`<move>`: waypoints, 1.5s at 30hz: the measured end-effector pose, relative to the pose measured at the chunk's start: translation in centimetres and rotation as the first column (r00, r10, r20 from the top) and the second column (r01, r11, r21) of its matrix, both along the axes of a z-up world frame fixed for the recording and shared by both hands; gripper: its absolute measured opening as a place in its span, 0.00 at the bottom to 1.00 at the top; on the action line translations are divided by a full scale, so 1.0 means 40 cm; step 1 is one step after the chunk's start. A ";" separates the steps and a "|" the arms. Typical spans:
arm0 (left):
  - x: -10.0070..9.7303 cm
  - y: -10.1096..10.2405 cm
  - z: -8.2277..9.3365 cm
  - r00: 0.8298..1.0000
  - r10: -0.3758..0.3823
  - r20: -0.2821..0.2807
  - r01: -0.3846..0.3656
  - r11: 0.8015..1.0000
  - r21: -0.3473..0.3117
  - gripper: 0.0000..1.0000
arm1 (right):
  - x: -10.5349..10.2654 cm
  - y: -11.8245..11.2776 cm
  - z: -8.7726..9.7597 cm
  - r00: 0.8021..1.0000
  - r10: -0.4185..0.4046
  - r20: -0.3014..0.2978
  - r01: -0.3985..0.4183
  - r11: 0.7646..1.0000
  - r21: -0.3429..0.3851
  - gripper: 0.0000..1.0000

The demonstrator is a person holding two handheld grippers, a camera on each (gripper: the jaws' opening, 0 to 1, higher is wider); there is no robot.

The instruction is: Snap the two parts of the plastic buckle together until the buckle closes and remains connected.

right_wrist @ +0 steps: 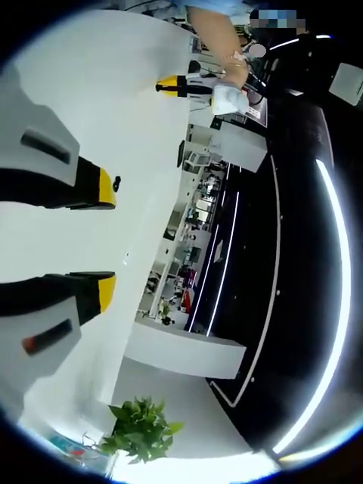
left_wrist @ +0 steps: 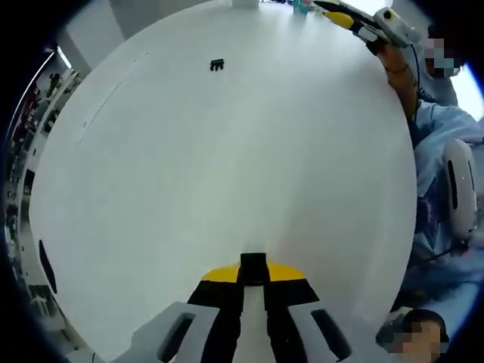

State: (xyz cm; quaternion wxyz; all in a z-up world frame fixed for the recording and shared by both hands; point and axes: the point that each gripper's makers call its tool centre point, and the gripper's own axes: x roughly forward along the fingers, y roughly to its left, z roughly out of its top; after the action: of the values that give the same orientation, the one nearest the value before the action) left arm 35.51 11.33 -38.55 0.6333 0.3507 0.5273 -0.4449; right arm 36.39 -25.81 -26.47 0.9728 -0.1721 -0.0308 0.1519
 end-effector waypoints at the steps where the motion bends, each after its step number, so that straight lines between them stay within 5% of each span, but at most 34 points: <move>1: -0.003 -0.001 0.000 1.000 -0.001 0.001 0.001 1.000 0.002 0.08 | 0.001 0.000 0.001 1.000 0.001 -0.002 -0.001 1.000 0.000 0.32; 22: -0.105 -0.030 -0.001 0.991 -0.136 -0.004 0.136 0.991 0.006 0.08 | 0.000 0.000 -0.017 1.000 0.011 -0.015 -0.010 1.000 0.017 0.32; 45: -0.142 -0.052 -0.001 0.978 -0.208 -0.006 0.208 0.978 0.021 0.08 | 0.027 0.017 0.010 0.999 0.019 -0.032 -0.020 0.999 -0.029 0.31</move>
State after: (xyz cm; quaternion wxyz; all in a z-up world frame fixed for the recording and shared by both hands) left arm 29.85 9.26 -38.57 0.5784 0.4101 0.4937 -0.5035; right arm 37.46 -25.14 -26.08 0.9690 -0.1836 -0.0146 0.1646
